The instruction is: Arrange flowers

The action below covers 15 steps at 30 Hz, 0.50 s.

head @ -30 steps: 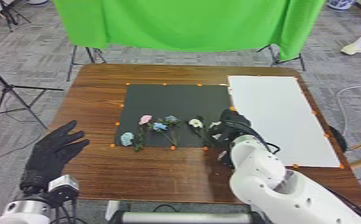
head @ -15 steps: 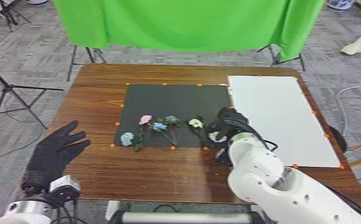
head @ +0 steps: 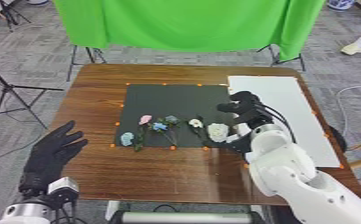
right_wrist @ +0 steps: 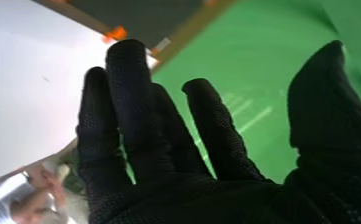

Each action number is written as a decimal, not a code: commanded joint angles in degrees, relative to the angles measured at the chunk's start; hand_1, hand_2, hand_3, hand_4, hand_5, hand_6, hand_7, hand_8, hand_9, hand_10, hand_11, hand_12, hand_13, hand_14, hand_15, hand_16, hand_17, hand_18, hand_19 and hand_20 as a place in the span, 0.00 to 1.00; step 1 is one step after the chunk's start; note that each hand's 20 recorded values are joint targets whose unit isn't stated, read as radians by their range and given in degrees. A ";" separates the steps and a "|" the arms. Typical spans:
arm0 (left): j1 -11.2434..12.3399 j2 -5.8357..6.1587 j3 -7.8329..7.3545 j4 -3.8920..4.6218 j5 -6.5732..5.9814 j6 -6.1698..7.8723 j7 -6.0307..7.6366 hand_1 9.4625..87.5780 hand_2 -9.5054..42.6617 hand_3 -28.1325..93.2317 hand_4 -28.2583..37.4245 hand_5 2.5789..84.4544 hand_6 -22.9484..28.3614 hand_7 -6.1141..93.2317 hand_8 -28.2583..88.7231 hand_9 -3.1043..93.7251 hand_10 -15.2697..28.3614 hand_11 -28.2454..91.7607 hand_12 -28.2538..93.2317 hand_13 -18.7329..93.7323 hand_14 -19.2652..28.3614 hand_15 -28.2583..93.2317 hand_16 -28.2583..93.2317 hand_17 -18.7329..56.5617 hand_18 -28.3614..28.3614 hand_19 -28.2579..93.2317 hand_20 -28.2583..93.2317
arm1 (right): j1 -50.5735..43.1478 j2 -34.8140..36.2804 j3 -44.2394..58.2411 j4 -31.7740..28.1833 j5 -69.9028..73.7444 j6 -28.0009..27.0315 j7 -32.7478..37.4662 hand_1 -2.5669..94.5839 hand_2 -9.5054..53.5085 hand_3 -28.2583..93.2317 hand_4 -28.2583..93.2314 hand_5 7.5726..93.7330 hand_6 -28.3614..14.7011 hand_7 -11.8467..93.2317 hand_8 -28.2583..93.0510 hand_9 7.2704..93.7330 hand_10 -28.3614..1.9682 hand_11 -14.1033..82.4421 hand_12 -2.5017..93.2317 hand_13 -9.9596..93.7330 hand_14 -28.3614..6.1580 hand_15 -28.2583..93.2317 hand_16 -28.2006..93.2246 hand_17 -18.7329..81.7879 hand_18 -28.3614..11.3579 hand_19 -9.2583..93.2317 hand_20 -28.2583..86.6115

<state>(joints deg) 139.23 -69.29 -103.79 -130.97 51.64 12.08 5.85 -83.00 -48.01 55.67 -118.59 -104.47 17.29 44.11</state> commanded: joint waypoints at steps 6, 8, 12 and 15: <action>1.61 0.19 -0.84 0.04 -0.33 0.65 3.41 0.19 0.28 0.90 0.10 0.47 0.62 0.19 0.16 0.39 0.78 0.45 0.31 0.39 0.94 0.63 0.15 0.10 0.91 0.69 0.25 | -16.25 0.89 18.27 -2.98 29.65 9.45 -22.03 0.20 0.26 1.00 0.01 0.43 0.54 0.31 0.10 0.44 0.34 0.30 0.14 0.50 0.19 0.54 0.29 0.30 0.13 0.68 0.35; 1.51 0.34 -1.28 0.13 -0.46 0.27 3.50 0.19 0.28 0.90 0.10 0.48 0.62 0.19 0.16 0.39 0.78 0.44 0.30 0.39 0.93 0.63 0.15 0.10 0.91 0.68 0.25 | -17.84 0.72 20.50 -2.40 33.79 8.92 -25.50 0.20 0.27 1.00 0.02 0.44 0.55 0.31 0.10 0.44 0.36 0.30 0.15 0.49 0.19 0.53 0.30 0.30 0.13 0.67 0.36; 1.41 0.42 -3.28 0.51 -0.82 -1.49 2.38 0.18 0.27 0.90 0.10 0.44 0.61 0.19 0.16 0.40 0.77 0.44 0.30 0.40 0.94 0.62 0.16 0.12 0.90 0.69 0.25 | -20.86 -0.28 25.93 -1.51 44.19 5.81 -30.90 0.20 0.26 1.00 0.04 0.44 0.57 0.32 0.10 0.44 0.41 0.31 0.15 0.48 0.20 0.51 0.32 0.29 0.13 0.64 0.38; 1.89 0.58 -5.04 0.45 -1.27 -1.60 2.40 0.18 0.27 0.90 0.10 0.43 0.61 0.19 0.16 0.40 0.78 0.44 0.30 0.41 0.94 0.61 0.16 0.12 0.92 0.69 0.25 | -23.03 -0.73 29.11 -1.08 48.90 5.23 -33.58 0.21 0.26 1.00 0.04 0.43 0.58 0.32 0.10 0.45 0.41 0.31 0.15 0.48 0.21 0.51 0.32 0.28 0.14 0.64 0.39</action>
<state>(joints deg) 140.06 -69.21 -105.60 -130.86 51.33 12.11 8.89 -101.60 -47.68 78.34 -121.11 -66.39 25.16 16.01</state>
